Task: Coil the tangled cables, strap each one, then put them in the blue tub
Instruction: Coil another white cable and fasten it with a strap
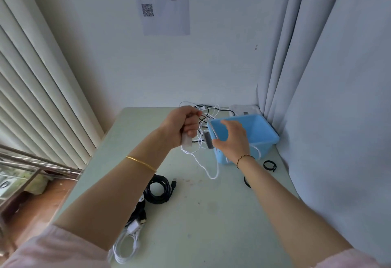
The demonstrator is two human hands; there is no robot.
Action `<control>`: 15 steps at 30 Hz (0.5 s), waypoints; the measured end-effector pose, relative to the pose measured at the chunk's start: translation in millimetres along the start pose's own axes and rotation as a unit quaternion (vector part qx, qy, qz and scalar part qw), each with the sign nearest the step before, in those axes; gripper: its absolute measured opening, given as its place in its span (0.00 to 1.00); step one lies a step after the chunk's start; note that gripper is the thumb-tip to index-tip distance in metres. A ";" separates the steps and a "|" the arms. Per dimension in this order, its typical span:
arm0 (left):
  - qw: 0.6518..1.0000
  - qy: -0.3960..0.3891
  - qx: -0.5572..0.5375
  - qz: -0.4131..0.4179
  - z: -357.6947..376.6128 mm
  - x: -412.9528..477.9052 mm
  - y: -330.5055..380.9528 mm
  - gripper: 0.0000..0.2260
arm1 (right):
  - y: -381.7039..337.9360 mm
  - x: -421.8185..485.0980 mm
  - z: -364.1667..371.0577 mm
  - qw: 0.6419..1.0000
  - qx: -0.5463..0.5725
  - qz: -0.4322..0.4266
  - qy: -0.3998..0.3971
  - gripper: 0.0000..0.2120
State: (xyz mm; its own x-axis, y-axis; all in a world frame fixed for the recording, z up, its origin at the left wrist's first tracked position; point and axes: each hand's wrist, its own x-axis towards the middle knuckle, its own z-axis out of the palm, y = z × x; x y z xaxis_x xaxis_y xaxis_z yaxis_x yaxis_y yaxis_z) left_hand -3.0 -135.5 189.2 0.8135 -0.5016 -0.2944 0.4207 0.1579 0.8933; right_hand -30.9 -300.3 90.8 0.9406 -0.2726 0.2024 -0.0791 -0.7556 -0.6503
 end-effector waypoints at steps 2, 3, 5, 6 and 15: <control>0.999 0.024 -0.030 0.032 3.1 0.7 3.9 0.12 | 5.7 -3.0 1.0 0.998 0.038 0.055 0.018 0.38; 0.997 0.037 -0.051 0.047 4.4 1.3 6.7 0.13 | 9.9 -4.8 1.4 0.995 0.062 0.082 0.019 0.39; 0.989 0.063 -0.104 0.079 6.5 2.6 15.0 0.13 | 18.5 -9.4 3.9 0.991 0.082 0.100 0.021 0.37; 0.985 0.076 -0.121 0.097 7.9 3.6 20.3 0.13 | 22.7 -11.5 6.1 0.991 0.089 0.103 0.018 0.35; 0.951 0.133 -0.111 0.255 14.2 -0.6 75.1 0.12 | 55.7 -47.3 31.8 0.948 -0.012 0.237 -0.213 0.05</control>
State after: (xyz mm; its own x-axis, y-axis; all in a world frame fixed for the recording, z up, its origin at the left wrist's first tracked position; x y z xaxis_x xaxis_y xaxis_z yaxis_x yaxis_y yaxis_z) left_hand 22.4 -135.4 261.3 0.9949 -0.0834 0.0561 -0.0054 0.5134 0.8581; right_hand -69.3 -310.5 21.7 0.8446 -0.3232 -0.4268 -0.5294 -0.6225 -0.5764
